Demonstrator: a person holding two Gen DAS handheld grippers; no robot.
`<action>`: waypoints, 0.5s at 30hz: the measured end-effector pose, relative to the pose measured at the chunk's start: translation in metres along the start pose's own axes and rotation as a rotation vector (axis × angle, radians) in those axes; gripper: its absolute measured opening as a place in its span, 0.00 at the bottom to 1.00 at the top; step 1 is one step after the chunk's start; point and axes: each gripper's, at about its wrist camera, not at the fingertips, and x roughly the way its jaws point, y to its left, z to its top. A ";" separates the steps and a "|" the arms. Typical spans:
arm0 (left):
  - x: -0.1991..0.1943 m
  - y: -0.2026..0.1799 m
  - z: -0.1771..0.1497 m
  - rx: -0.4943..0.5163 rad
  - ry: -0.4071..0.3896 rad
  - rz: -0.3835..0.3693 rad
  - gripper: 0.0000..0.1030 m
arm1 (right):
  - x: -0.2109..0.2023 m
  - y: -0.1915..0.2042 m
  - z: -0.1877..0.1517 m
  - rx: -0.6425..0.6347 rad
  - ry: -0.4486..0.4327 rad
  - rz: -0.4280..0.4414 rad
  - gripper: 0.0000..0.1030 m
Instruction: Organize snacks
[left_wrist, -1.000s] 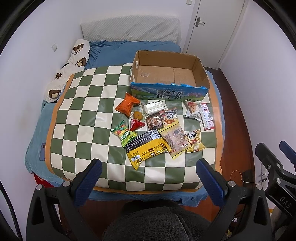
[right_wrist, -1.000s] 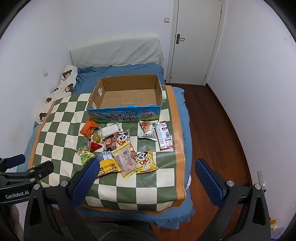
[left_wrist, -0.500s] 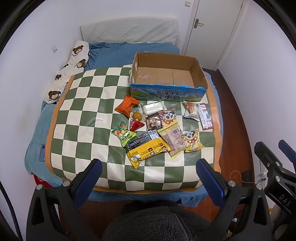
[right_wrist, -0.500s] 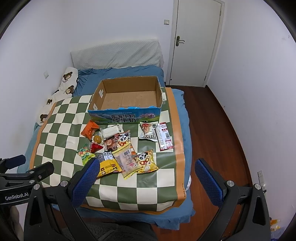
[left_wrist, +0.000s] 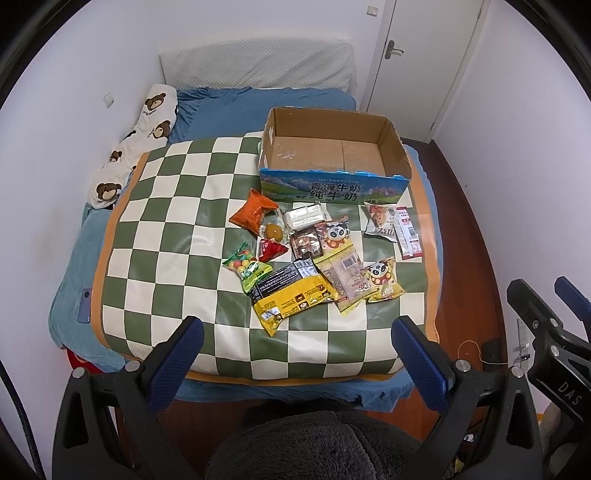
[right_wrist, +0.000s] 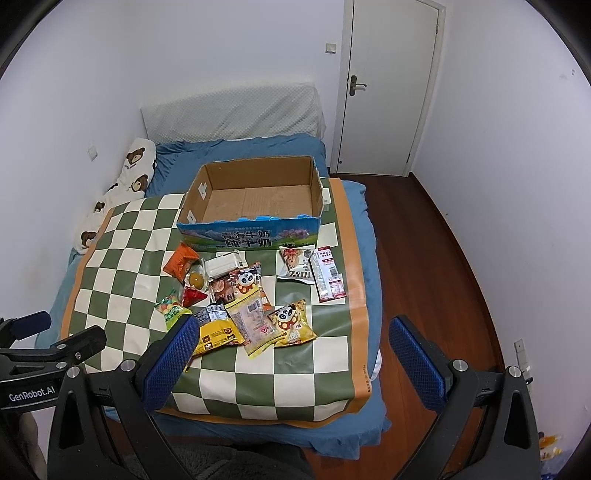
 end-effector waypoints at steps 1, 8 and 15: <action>-0.001 -0.001 0.001 0.000 -0.001 0.000 1.00 | -0.001 0.000 0.002 0.000 -0.001 0.002 1.00; 0.000 0.000 -0.002 0.001 -0.002 -0.001 1.00 | -0.005 0.002 0.000 -0.002 -0.002 0.005 1.00; -0.002 -0.001 -0.002 0.000 0.000 -0.003 1.00 | -0.008 0.003 -0.004 -0.001 0.001 0.014 1.00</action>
